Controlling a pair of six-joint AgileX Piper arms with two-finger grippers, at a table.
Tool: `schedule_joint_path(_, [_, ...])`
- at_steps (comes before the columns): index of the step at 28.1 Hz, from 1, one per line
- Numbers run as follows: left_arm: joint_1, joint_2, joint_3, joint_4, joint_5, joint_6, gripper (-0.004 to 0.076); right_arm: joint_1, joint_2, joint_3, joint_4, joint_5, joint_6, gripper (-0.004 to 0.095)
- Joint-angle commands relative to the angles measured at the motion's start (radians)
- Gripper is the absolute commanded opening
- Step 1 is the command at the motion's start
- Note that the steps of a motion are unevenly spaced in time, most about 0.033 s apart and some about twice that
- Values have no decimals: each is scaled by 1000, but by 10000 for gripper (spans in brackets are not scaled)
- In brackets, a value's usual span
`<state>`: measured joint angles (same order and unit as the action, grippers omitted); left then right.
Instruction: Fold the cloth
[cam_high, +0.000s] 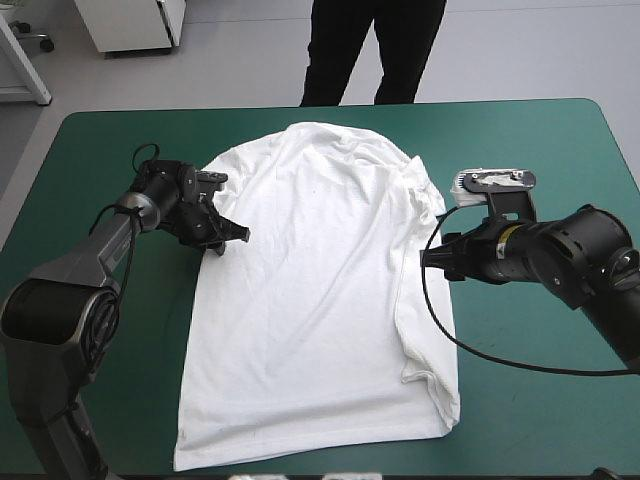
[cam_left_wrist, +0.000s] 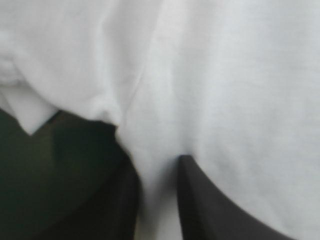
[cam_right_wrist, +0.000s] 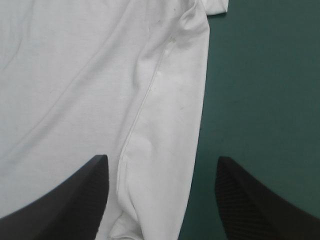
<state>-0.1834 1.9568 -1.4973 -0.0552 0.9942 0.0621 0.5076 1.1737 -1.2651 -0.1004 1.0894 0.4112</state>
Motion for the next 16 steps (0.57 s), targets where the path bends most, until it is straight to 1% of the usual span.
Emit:
schedule_joint_path(1, [-17, -8, -6, -38, -32, -4, -4, 2, -8, -35, -23, -24, 6, 576])
schedule_joint_path(5, [-15, -8, -6, -34, -32, -4, -9, 2, 47, -64, -23, 18, -20, 577])
schedule_joint_path(8, [-15, -8, -6, -38, -32, -4, -9, 0, 134, -151, -25, 48, -58, 577])
schedule_joint_path(10, [-15, -8, -6, -43, -32, 5, -9, -22, 206, -231, -16, 76, -63, 577])
schedule_joint_path(12, [-15, -8, -6, -47, -28, 5, -9, -75, 297, -325, 25, 128, -72, 577])
schedule_joint_path(13, [-15, -8, -6, -47, -24, 5, -9, -136, 382, -398, 85, 159, -120, 577])
schedule_joint_path(15, [-15, -8, -6, -47, -22, 5, -9, -186, 451, -456, 145, 155, -172, 577])
schedule_joint_path(16, [-15, -8, -6, -47, -22, 5, -9, -202, 477, -483, 155, 155, -188, 577])
